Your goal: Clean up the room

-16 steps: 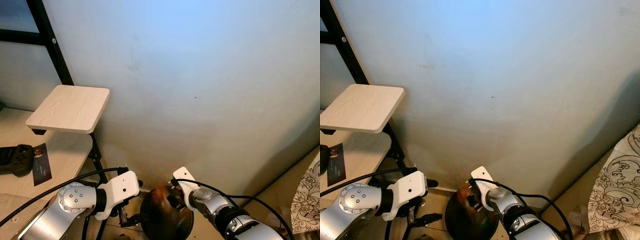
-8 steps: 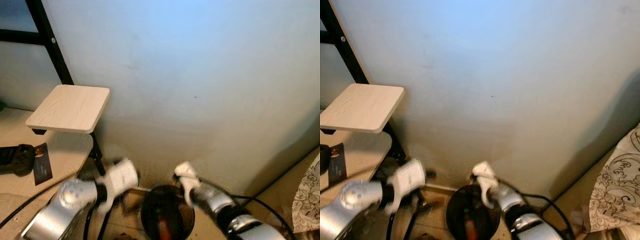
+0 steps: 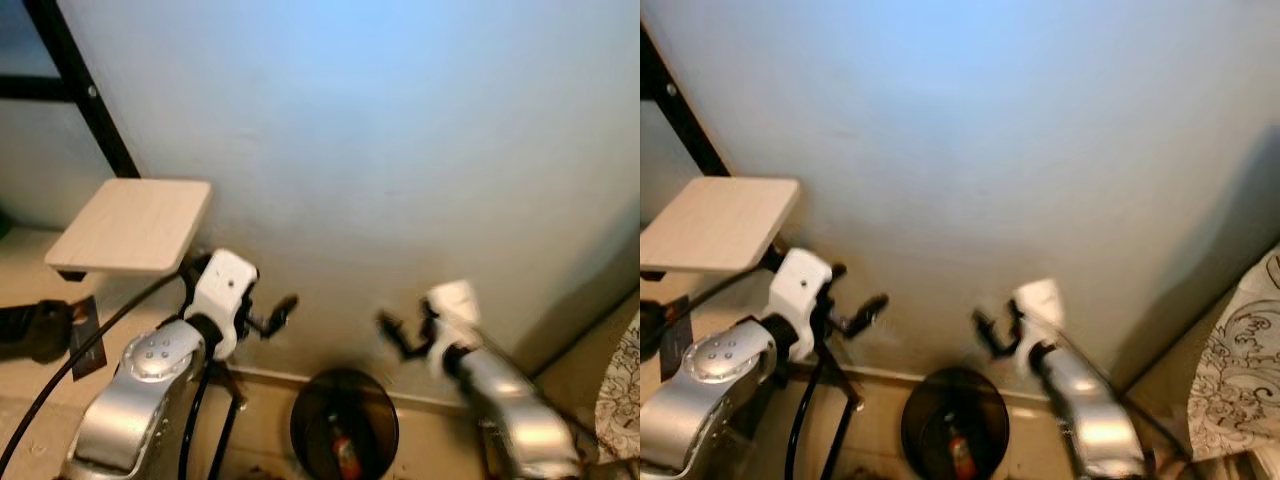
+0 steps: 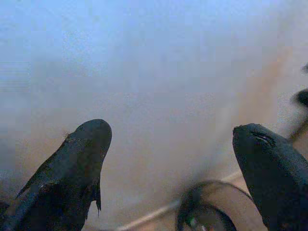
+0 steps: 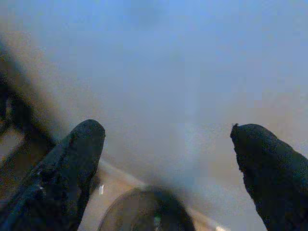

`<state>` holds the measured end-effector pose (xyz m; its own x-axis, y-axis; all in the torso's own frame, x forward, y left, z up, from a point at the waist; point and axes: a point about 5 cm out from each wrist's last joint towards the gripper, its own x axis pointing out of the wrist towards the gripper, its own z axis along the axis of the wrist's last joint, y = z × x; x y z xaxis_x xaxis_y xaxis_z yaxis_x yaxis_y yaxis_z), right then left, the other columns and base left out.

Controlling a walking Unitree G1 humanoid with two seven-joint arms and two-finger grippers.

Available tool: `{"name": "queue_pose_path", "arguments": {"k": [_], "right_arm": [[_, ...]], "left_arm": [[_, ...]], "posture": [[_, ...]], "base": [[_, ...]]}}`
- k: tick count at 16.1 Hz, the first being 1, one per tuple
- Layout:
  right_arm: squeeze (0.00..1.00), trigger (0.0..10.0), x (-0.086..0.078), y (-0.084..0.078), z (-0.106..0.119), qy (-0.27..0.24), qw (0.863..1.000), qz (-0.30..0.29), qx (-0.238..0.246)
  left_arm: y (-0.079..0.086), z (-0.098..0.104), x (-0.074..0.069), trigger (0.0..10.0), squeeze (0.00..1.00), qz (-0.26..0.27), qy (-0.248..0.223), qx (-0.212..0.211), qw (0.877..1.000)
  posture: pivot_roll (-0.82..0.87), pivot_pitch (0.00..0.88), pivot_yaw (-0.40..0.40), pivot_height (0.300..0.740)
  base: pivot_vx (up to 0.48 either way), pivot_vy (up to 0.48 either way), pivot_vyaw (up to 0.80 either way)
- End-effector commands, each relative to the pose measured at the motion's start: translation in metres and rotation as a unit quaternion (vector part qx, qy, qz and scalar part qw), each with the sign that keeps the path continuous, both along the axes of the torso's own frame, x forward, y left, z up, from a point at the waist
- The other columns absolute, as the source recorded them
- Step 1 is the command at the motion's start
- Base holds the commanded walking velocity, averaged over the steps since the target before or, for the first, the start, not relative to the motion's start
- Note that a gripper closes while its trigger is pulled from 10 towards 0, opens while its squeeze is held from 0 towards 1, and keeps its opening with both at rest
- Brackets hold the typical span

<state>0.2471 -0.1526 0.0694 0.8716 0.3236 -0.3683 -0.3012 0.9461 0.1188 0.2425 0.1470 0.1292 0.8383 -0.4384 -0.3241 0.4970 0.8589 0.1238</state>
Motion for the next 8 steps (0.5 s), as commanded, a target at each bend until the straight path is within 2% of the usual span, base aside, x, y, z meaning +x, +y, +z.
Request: {"name": "queue_pose_path", "arguments": {"k": [1, 4, 8], "right_arm": [[0.0, 10.0, -0.002, 0.0, 0.01, -0.004, 1.0, -0.012, 0.015], [0.0, 10.0, -0.018, 0.002, 0.027, -0.015, 0.999, -0.026, 0.02], [0.0, 10.0, -0.024, 0.003, 0.034, -0.007, 0.998, -0.048, 0.037]], "left_arm": [[0.004, 0.005, 0.002, 10.0, 0.0, 0.029, -0.012, 0.006, 0.999], [0.009, 0.009, 0.005, 10.0, 0.0, 0.097, -0.022, 0.0, 0.995], [0.013, 0.002, -0.003, 10.0, 0.0, 0.121, -0.014, -0.005, 0.993]], "posture": [[-0.01, 0.0, 0.106, 0.74], [-0.01, 0.0, 0.104, 0.74], [0.01, 0.0, 0.062, 0.74]], "base": [[0.0, 0.0, -0.78], [0.0, 0.0, -0.78], [0.0, 0.0, -0.78]]}}
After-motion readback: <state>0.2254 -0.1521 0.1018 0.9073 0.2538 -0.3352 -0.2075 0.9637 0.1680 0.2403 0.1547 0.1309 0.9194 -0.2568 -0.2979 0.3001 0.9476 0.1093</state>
